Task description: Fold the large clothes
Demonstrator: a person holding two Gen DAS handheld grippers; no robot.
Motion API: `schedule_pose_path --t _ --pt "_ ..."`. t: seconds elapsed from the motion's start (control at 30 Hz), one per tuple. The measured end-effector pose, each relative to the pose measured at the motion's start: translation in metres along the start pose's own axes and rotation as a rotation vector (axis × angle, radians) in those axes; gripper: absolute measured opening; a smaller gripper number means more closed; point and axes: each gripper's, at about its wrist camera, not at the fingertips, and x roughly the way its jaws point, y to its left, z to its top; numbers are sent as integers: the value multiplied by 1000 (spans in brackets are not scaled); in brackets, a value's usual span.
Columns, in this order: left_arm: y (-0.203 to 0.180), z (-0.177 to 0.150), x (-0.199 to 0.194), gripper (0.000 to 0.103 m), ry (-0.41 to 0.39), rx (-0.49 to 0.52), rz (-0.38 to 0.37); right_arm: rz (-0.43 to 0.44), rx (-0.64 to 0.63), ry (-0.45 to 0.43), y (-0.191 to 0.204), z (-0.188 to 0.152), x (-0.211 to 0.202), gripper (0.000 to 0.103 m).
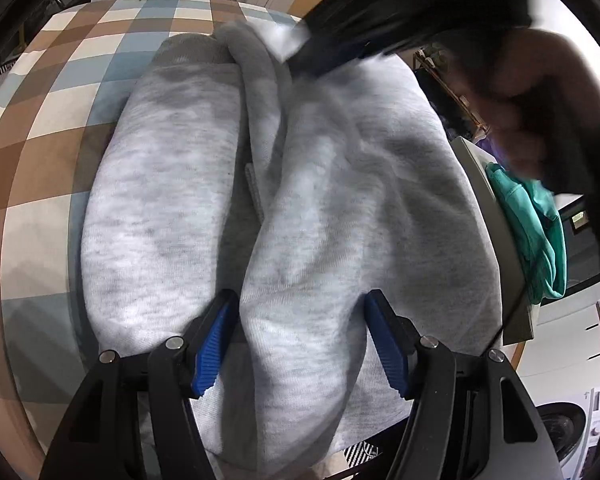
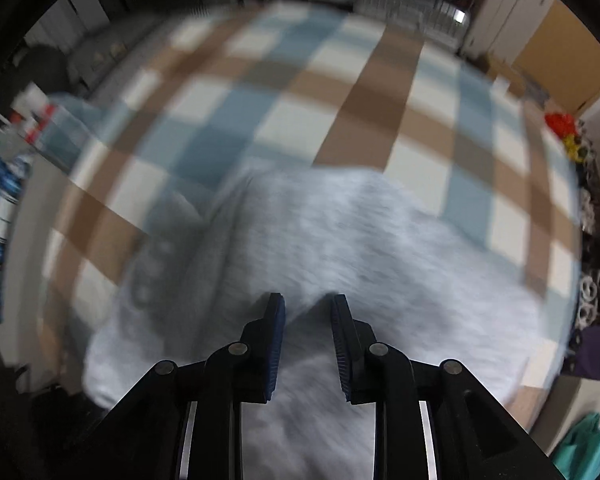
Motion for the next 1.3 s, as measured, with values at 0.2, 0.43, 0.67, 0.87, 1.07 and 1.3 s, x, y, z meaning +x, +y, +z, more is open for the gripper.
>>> schedule_pose_path --t 0.2,0.43,0.67,0.87,1.07,1.3 --pt "8 5 -2 62 8 -31 -26 -23 21 -5 2 4 -4 23" --pt "7 6 -5 62 7 -29 -31 118 141 -217 -58 -36 -108 21" --pt "9 5 -2 63 2 -34 -18 -1 156 -103 -88 -65 -78 22" --pt "10 5 -3 65 -10 -35 -23 -41 195 -54 -100 -58 -15 19" --pt "14 6 -5 65 -4 -33 -27 -55 215 -106 -100 -62 -18 19" --pt "8 8 -7 65 -8 -14 -16 240 188 -234 -84 -121 -100 33"
